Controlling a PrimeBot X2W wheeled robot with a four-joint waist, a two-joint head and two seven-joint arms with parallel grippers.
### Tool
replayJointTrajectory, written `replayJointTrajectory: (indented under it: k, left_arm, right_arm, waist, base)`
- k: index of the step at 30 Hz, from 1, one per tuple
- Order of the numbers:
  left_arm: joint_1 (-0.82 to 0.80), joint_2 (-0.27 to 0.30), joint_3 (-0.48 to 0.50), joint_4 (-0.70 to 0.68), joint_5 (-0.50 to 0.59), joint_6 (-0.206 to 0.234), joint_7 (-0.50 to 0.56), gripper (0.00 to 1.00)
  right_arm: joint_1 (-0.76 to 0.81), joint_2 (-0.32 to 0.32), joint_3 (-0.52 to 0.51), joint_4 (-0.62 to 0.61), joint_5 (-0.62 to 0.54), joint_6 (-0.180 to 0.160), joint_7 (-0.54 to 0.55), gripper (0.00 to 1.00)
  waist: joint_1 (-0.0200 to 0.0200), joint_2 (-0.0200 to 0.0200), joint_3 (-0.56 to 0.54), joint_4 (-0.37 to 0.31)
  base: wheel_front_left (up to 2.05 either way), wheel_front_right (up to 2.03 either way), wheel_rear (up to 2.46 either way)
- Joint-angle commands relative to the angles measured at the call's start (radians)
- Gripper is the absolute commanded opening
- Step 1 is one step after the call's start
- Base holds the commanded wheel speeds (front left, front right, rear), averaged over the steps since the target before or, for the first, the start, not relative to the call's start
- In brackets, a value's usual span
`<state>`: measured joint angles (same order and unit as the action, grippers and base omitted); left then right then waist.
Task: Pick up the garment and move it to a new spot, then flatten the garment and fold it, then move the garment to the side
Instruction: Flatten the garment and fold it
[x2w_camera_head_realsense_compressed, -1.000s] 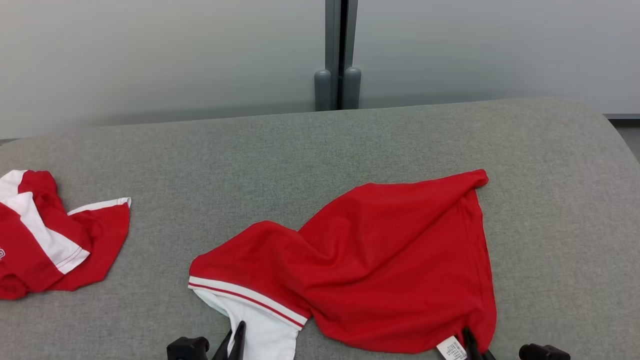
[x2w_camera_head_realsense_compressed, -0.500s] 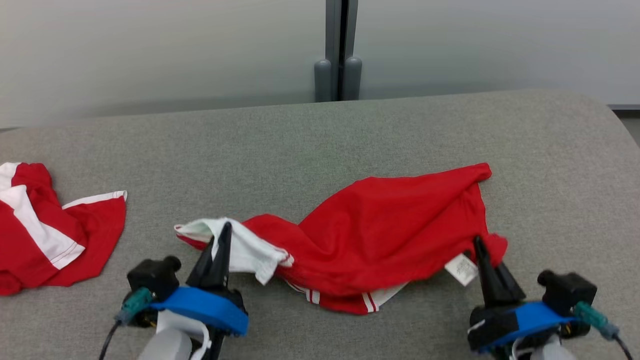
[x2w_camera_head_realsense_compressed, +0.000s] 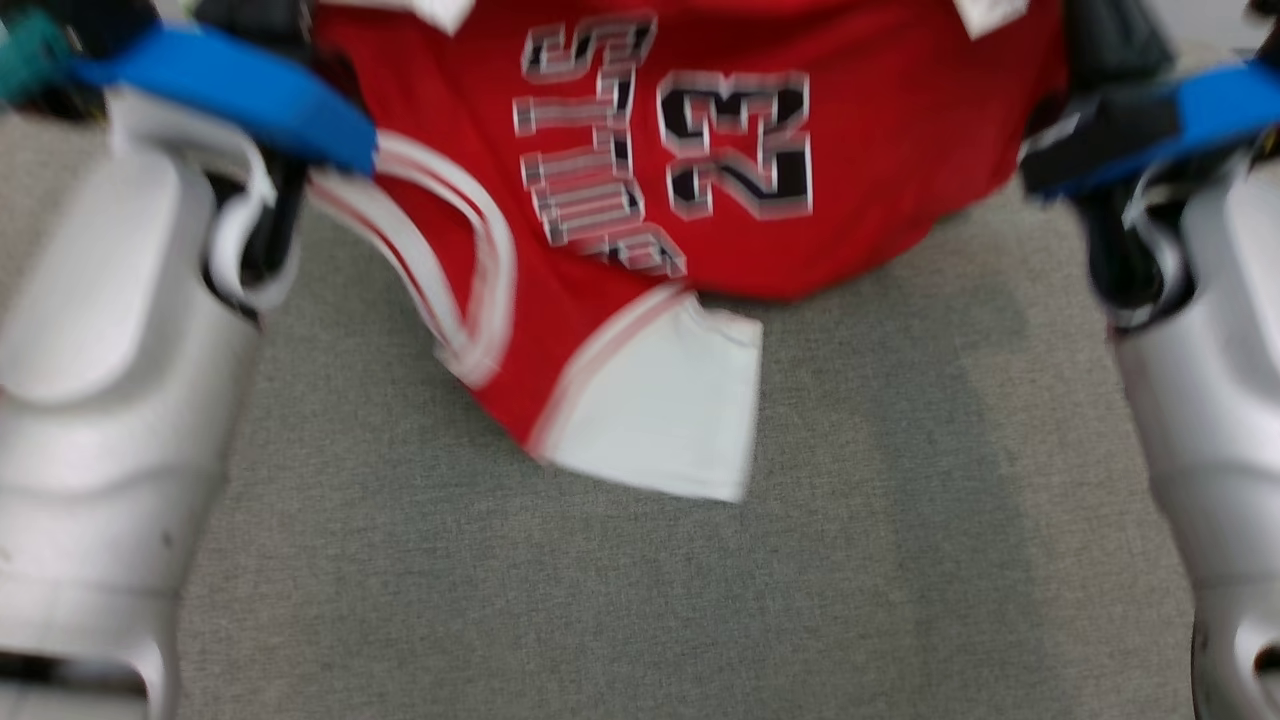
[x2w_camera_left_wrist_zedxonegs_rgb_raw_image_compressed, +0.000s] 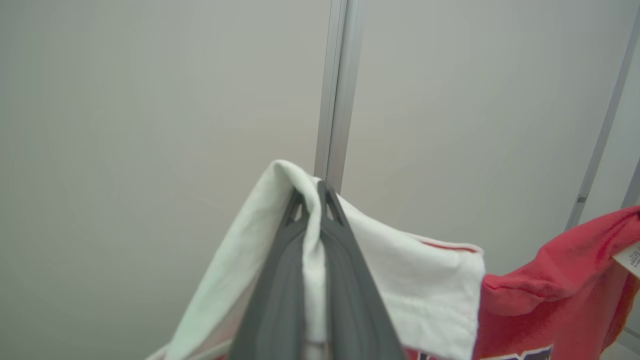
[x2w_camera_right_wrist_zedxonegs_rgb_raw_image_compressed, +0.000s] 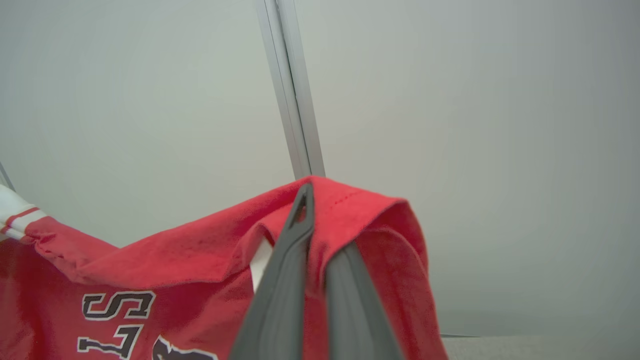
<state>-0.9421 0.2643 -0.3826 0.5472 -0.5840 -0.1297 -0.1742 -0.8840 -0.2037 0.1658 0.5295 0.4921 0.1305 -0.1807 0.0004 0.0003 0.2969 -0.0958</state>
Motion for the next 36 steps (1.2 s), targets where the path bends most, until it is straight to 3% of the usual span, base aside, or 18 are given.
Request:
replayJointTrajectory:
  k: [1,10,16,24,29,36]
  left_arm:
    - [-0.103,0.013,-0.012,0.027,0.011,-0.001,0.011,0.00]
    - [-0.526,-0.004,-0.118,0.145,-0.013,-0.001,-0.005,0.00]
    - [-0.625,-0.012,-0.205,0.217,-0.061,-0.001,-0.045,0.00]
    - [-0.463,-0.010,-0.259,0.246,-0.158,-0.001,-0.084,0.00]
    - [-0.233,0.032,-0.240,0.182,-0.163,0.001,-0.092,0.00]
    - [0.183,0.029,-0.146,0.009,-0.133,0.027,-0.092,0.00]
  right_arm:
    - [-0.107,-0.011,-0.003,0.038,0.027,0.001,0.012,0.00]
    - [-0.492,-0.048,0.032,0.204,0.101,0.001,0.010,0.00]
    - [-0.571,-0.055,0.104,0.271,0.140,0.001,-0.024,0.00]
    - [-0.410,-0.061,0.225,0.300,0.195,0.001,-0.068,0.00]
    - [-0.200,-0.064,0.276,0.257,0.244,0.001,-0.084,0.00]
    - [0.150,-0.084,0.232,0.106,0.266,0.001,-0.085,0.00]
  waist:
    - [-0.0004,-0.0003,0.044,0.014]
    - [-0.0004,-0.0003,0.112,0.018]
    - [-0.0004,-0.0003,0.123,0.027]
    - [-0.0004,-0.0003,0.109,0.039]
    - [-0.0004,-0.0003,0.080,0.038]
    - [-0.0004,-0.0003,0.014,0.051]
  base:
    - [0.00,0.00,0.00]
    - [0.00,0.00,0.00]
    - [0.00,0.00,0.00]
    - [0.00,0.00,0.00]
    - [0.00,0.00,0.00]
    - [0.00,0.00,0.00]
